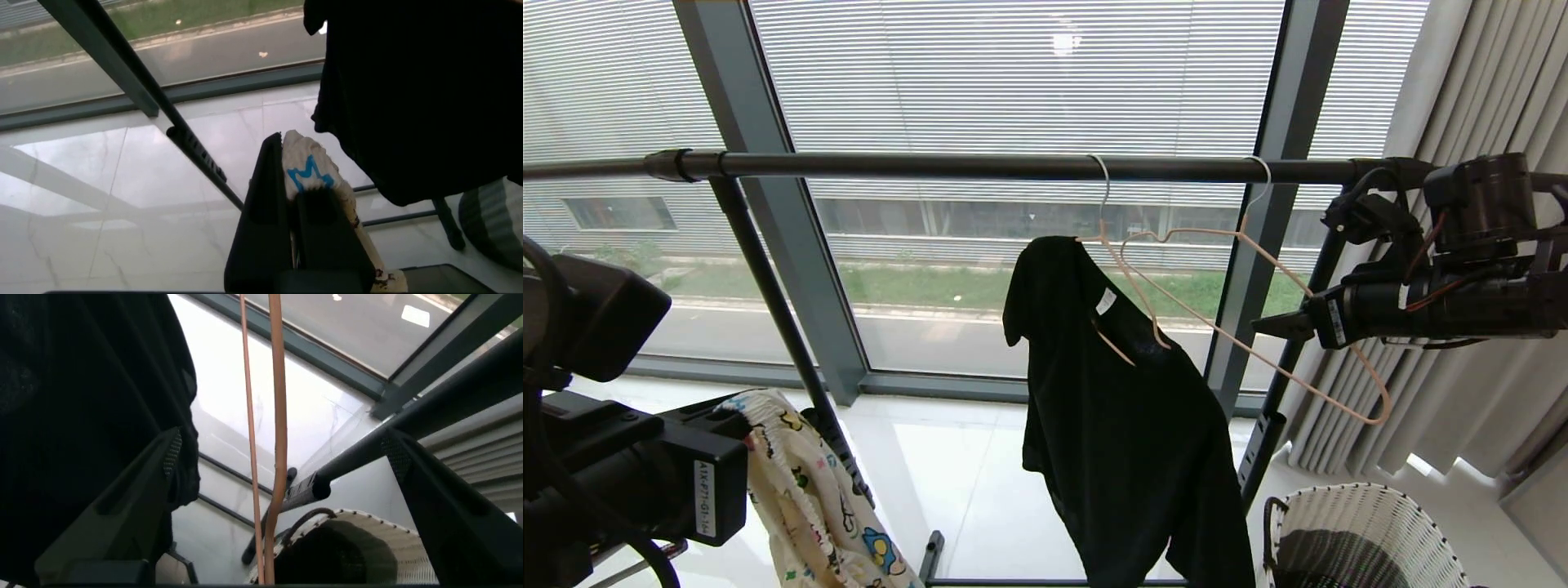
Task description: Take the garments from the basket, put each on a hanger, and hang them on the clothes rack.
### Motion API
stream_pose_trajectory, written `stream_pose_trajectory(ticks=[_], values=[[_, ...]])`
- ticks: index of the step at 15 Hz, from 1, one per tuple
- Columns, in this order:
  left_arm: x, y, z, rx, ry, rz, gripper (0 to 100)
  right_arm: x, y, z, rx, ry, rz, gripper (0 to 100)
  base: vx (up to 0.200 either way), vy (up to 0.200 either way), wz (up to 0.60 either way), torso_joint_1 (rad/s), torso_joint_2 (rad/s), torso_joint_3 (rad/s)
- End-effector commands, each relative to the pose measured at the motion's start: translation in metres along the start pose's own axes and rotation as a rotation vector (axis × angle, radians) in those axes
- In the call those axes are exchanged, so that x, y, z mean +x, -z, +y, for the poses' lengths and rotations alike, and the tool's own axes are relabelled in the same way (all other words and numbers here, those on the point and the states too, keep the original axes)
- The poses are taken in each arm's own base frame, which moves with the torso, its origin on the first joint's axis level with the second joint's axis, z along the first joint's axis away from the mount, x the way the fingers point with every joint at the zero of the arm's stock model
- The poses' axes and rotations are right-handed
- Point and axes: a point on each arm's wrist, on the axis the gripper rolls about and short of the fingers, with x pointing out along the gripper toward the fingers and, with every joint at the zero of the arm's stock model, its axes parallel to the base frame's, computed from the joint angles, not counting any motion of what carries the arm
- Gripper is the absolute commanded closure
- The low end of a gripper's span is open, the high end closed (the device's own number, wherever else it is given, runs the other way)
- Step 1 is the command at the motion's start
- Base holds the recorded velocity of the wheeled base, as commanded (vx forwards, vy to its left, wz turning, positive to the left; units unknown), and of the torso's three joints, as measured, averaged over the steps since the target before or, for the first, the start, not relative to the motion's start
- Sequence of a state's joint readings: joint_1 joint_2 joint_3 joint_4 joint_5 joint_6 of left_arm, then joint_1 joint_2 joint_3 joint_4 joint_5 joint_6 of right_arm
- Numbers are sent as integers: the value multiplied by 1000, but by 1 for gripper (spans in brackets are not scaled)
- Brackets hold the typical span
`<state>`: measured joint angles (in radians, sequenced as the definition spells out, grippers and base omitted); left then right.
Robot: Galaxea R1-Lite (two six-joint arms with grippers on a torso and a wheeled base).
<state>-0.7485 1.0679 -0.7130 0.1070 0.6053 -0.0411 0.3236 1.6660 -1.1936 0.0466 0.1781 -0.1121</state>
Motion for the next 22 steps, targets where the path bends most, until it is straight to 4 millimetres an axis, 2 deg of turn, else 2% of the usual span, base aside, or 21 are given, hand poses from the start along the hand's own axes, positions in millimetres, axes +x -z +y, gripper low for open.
stream_pose_trajectory(ticks=[1,2,3,13,22], values=[[1,1,0,0,-1,0,100,6,2,-1,2,-3,10,0,0,0,0,0,0,0],[1,2,-1,-1,0,-1,100,9,2,-1,-2,-3,1,0,0,0,0,0,0,0],[1,2,-1,-1,0,-1,100,9,0,-1,-4,-2,-11,100,0,0,0,0,0,0],[-1,1,1,-10,-1,-12,100,13,-4,3,60,-13,-60,100,0,0,0,0,0,0],[-2,-1,2,-16,1,-34,100,-17,-16,7,75,-6,-166,100,0,0,0,0,0,0]])
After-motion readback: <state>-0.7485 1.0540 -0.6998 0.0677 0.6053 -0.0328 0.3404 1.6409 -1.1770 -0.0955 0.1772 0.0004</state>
